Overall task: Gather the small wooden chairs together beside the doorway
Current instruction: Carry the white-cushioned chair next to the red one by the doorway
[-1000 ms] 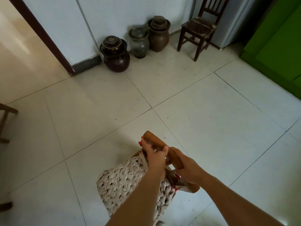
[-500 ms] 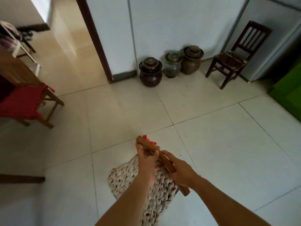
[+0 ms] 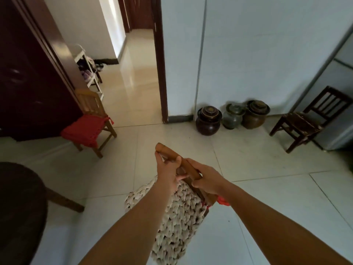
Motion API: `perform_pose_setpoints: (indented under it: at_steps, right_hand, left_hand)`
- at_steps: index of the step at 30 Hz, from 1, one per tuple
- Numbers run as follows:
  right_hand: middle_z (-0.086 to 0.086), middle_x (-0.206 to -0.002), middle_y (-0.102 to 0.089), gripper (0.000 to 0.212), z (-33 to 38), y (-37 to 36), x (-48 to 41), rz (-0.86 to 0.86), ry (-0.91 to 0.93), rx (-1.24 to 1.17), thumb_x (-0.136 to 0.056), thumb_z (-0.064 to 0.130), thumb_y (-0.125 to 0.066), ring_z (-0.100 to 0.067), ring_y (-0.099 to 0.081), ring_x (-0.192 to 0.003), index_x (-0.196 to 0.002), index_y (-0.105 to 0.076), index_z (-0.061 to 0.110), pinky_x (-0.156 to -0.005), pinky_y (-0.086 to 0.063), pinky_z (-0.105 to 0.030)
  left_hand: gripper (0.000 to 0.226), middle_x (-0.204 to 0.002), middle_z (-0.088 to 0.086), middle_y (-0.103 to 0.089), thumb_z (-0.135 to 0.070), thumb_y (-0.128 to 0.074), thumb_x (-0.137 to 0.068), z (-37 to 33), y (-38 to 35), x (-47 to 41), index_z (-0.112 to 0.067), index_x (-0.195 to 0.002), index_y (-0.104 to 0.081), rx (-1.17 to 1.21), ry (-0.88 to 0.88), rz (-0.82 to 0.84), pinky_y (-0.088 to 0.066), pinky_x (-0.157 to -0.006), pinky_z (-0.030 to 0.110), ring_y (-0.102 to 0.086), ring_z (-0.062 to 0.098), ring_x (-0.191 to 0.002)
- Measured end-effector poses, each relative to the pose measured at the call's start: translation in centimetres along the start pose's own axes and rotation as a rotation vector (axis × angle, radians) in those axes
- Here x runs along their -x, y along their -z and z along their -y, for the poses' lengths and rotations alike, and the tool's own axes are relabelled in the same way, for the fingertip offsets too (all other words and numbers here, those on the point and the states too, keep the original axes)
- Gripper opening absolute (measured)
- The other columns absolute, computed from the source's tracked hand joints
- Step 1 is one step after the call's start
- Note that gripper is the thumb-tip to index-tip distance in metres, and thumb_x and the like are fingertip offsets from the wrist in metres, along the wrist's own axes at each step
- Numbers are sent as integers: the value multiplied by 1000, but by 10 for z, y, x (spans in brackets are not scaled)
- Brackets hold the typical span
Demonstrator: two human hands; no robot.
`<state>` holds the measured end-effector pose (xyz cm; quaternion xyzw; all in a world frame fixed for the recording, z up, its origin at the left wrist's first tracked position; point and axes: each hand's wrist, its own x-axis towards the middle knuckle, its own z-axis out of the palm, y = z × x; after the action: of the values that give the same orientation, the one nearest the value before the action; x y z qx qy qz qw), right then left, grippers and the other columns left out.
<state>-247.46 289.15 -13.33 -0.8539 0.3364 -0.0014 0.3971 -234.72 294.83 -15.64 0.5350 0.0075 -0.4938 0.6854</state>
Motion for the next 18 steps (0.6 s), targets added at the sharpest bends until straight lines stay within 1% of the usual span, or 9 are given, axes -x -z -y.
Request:
perform_pose_setpoints:
  at_steps: [2, 5, 7, 9, 12, 15, 16, 17, 18]
  right_hand:
    - [-4, -120, -63, 76, 20, 8, -20, 4, 46, 15, -79, 5, -59, -24, -60, -104, -142, -30, 36, -91, -50, -41]
    - [-4, -119, -63, 74, 45, 14, -54, 27, 86, 15, -79, 6, -59, -23, -60, -104, -140, -32, 37, -91, -50, -40]
    - [-4, -122, -61, 77, 62, 17, -82, 56, 96, 13, -77, 6, -61, -24, -58, -106, -142, -32, 36, -91, -49, -40]
    - [-3, -119, -61, 78, 79, 21, -113, 86, 117, 26, -76, 6, -62, -23, -58, -104, -141, -32, 36, -87, -48, -36]
    - [-2, -110, -62, 76, 106, 27, -165, 143, 151, 41, -75, 5, -62, -20, -58, -95, -139, -35, 35, -75, -43, -27]
    - [4, -99, -63, 75, 130, 34, -214, 179, 167, 34, -75, 3, -62, -14, -59, -88, -138, -36, 35, -70, -43, -25]
    - [8, -94, -62, 75, 137, 35, -230, 185, 178, 24, -75, 2, -62, -11, -59, -85, -136, -37, 37, -69, -44, -25]
    - [9, -92, -63, 74, 144, 37, -246, 195, 189, 18, -75, 1, -61, -10, -59, -84, -135, -39, 39, -71, -47, -26]
    - [6, -95, -64, 75, 150, 38, -261, 207, 200, 13, -74, 0, -61, -12, -61, -86, -134, -39, 40, -74, -50, -31]
  left_hand:
    - [95, -141, 11, -45, 6, -55, -87, -27, 4, -5, -47, -145, -1, 26, -29, -7, -53, -65, 54, -56, 37, -113]
    - [94, -126, 6, -47, 7, -55, -87, -64, 13, -20, -45, -146, -4, 65, -75, -16, -52, -61, 52, -60, 31, -98]
    - [93, -120, 4, -47, 6, -55, -87, -89, 20, -33, -45, -146, -3, 81, -101, -23, -53, -59, 51, -61, 28, -94]
    - [90, -120, 3, -47, 6, -54, -87, -114, 28, -49, -44, -145, -7, 87, -124, -30, -54, -55, 49, -63, 26, -91]
    - [85, -129, 6, -47, 6, -55, -87, -154, 40, -81, -42, -144, -15, 97, -138, -69, -56, -55, 50, -62, 32, -99]
    - [80, -139, 16, -48, 4, -57, -87, -194, 49, -113, -38, -143, -20, 87, -107, -118, -57, -56, 52, -58, 39, -113]
    - [75, -139, 18, -47, 3, -57, -87, -205, 52, -124, -37, -140, -24, 90, -112, -126, -57, -56, 52, -55, 40, -118]
    - [72, -139, 19, -48, 3, -58, -86, -215, 55, -137, -40, -135, -26, 92, -128, -130, -57, -55, 51, -54, 41, -119]
    - [70, -138, 19, -48, 3, -58, -86, -225, 58, -147, -42, -130, -27, 94, -149, -137, -57, -54, 50, -54, 42, -118]
